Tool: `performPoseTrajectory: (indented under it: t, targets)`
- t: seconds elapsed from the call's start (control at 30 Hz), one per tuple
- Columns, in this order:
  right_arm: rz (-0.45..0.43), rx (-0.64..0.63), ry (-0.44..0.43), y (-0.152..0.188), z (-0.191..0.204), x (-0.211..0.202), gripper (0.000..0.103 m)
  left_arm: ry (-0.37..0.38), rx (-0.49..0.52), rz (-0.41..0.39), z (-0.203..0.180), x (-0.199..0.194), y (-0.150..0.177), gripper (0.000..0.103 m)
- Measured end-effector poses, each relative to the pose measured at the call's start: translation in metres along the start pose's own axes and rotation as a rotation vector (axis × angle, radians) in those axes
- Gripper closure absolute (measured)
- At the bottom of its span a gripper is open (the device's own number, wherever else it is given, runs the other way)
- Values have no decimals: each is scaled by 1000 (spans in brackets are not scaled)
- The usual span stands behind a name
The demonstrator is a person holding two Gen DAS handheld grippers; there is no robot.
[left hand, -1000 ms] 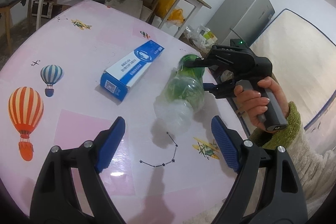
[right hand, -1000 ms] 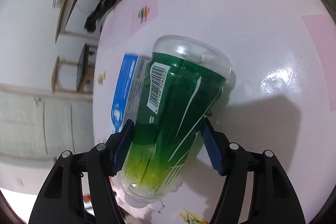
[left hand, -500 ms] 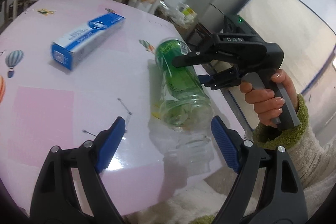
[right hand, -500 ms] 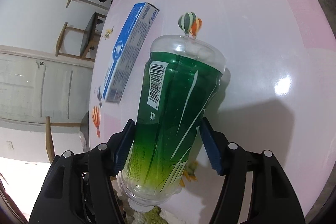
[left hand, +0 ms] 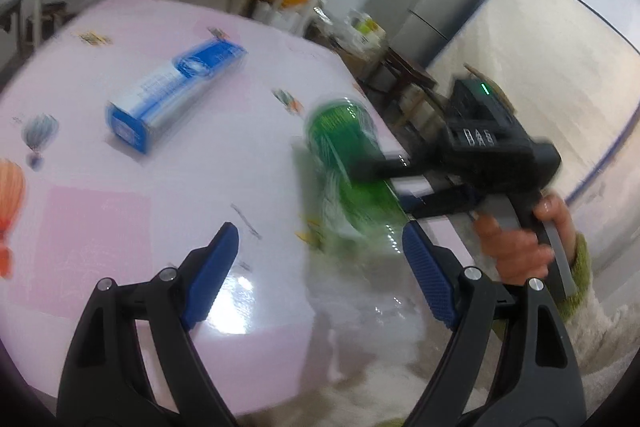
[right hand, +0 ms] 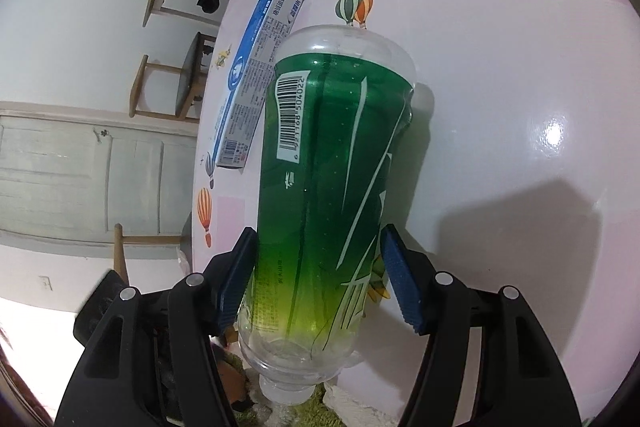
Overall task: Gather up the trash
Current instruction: 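Grasp the blue-and-white toothpaste box with the left gripper while the right gripper holds the bottle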
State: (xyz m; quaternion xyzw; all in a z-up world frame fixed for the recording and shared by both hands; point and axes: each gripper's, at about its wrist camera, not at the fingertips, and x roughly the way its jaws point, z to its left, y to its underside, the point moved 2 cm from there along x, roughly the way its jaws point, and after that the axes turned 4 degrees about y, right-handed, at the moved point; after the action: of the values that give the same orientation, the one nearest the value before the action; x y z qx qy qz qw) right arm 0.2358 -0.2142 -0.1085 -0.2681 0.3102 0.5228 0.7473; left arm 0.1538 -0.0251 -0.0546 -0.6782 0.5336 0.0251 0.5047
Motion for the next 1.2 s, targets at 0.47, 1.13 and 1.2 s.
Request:
performPoseTrajectory:
  t: [0.47, 1.13, 1.2]
  targets:
    - [-50, 2, -6, -5, -23, -21, 46, -457, 174, 152, 89, 48, -85, 20]
    - [-127, -8, 29, 7, -34, -41, 46, -469, -110, 128, 70, -6, -15, 52]
    - [-132, -21, 48, 7, -30, -41, 46, -456, -160, 144, 67, -17, 2, 52]
